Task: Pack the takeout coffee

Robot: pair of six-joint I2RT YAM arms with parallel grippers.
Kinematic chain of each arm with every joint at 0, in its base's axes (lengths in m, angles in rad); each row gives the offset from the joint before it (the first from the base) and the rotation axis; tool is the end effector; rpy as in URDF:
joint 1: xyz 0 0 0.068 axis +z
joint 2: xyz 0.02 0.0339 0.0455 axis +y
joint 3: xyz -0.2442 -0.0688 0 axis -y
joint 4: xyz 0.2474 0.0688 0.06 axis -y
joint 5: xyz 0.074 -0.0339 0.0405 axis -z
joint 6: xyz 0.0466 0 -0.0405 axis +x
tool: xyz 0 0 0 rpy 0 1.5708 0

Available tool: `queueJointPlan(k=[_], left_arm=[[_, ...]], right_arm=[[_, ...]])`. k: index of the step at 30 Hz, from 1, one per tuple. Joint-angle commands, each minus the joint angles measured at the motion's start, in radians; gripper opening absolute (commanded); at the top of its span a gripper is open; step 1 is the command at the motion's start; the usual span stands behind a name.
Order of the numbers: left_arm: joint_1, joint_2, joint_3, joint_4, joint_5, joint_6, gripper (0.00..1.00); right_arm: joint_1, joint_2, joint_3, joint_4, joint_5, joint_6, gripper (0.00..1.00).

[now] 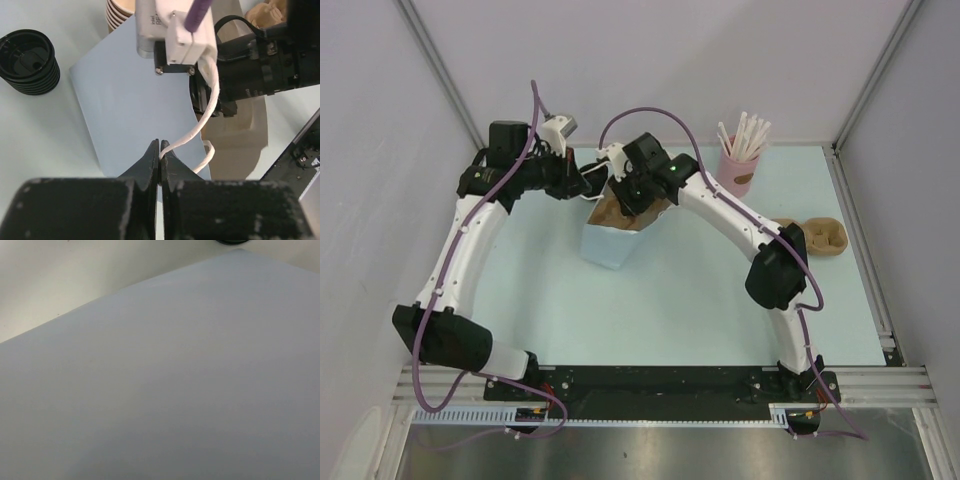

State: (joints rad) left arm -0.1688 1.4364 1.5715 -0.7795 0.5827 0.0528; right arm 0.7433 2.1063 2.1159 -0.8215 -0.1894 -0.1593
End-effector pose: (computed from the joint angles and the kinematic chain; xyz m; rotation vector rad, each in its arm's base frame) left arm 0.3058 -0.0781 0.3804 0.5592 2.1065 -0.7077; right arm 0.3429 0.3271 0.2990 -1.1385 2.1387 0.4982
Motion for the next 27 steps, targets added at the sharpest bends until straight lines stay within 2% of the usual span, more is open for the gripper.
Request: queueJointPlan(k=[1, 8, 15, 21, 23, 27], left_arm=[[0.008, -0.048, -0.022, 0.019, 0.040, 0.018, 0.03], [0.009, -0.042, -0.030, 0.036, -0.109, -0.017, 0.00], [0.009, -0.033, -0.030, 0.039, -0.161, -0.024, 0.00], [0.009, -0.030, -0.041, 0.042, -0.169, -0.024, 0.00], [0.009, -0.031, -0.041, 0.043, -0.167, -0.024, 0.00], [0.009, -0.031, -0.038, 0.042, -0.162, -0.025, 0.00]], right_arm=[[0.007, 0.015, 0.047, -0.002, 0.042, 0.010, 0.24], [-0.001, 0.000, 0.024, 0.004, 0.033, 0.004, 0.24], [-0.001, -0.008, 0.022, 0.001, 0.008, -0.006, 0.30], [-0.001, -0.031, 0.029, -0.011, -0.007, -0.032, 0.59], [-0.004, -0.055, 0.036, -0.013, -0.013, -0.043, 0.64], [-0.022, -0.103, 0.050, -0.028, -0.056, -0.052, 0.82]])
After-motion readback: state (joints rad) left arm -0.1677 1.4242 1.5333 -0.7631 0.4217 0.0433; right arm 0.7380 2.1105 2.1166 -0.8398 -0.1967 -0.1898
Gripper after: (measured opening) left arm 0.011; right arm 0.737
